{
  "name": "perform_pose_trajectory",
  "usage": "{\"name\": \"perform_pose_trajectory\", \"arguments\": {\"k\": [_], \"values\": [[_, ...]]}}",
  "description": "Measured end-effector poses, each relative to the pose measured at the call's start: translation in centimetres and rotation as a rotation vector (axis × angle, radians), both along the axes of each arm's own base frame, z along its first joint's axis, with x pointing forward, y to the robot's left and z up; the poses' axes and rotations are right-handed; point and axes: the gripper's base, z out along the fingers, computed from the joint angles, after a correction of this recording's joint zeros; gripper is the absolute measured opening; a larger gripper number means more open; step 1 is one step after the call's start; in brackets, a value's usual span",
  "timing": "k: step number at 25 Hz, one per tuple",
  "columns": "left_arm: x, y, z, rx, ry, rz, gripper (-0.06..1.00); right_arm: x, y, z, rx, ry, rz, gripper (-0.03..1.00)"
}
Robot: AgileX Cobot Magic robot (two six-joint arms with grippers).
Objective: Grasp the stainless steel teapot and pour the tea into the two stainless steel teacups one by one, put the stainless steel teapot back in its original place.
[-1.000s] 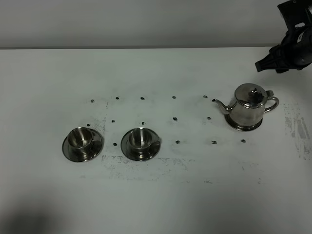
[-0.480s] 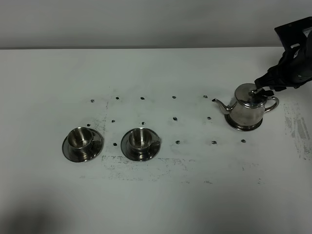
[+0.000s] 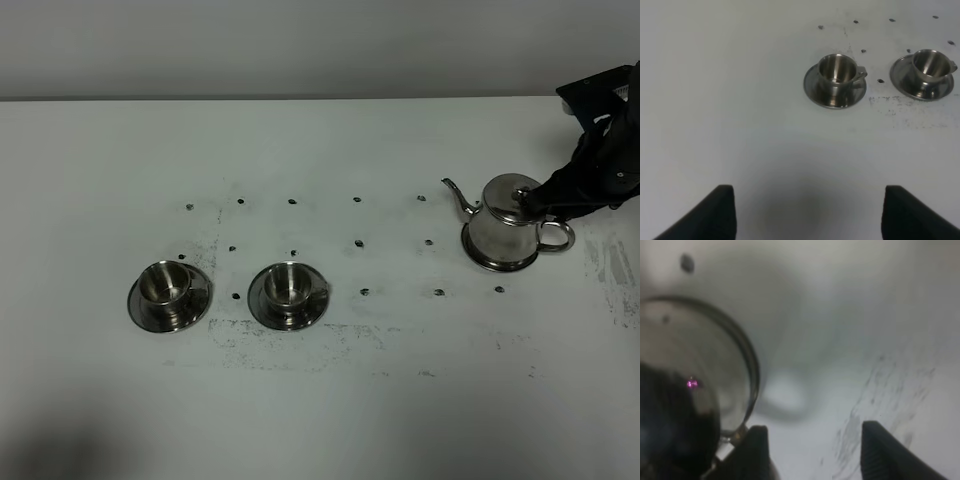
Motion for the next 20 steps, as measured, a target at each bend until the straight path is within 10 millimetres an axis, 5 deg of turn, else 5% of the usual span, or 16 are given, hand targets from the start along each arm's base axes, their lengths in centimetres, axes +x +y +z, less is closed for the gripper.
{"name": "perform_pose_trajectory", "arguments": {"k": [20], "values": [[0.0, 0.0, 0.0, 0.000, 0.000, 0.000, 0.59, -1.4, 1.2, -0.2, 0.133, 0.160, 0.002, 0.41]]}}
